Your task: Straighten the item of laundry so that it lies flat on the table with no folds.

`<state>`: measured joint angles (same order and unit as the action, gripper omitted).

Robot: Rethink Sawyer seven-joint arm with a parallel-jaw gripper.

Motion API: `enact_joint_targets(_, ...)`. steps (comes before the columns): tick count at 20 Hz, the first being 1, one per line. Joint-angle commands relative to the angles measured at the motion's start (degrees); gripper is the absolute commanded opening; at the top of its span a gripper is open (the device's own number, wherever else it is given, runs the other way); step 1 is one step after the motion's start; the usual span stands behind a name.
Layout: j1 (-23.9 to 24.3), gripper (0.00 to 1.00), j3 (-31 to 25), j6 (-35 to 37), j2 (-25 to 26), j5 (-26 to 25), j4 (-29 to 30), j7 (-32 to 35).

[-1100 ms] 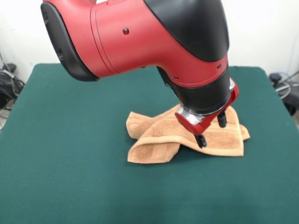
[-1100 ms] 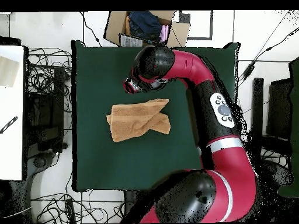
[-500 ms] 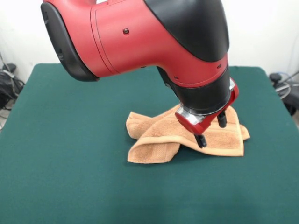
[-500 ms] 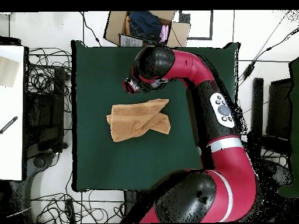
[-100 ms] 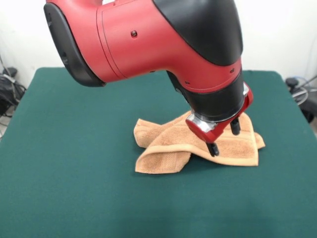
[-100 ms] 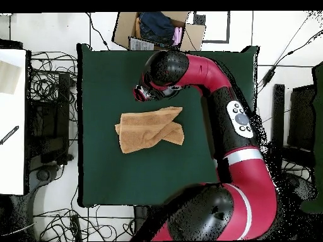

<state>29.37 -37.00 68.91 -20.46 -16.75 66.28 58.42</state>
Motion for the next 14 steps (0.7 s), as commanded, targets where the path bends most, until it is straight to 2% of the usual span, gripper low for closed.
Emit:
enact_joint_targets(1,1.4,1.00,-2.8,-3.4,-1.0,-2.5,4.8,-9.5)
enact_joint_targets(14,1.6,1.00,-3.0,-4.7,-1.1,-3.1,5.3,-9.1)
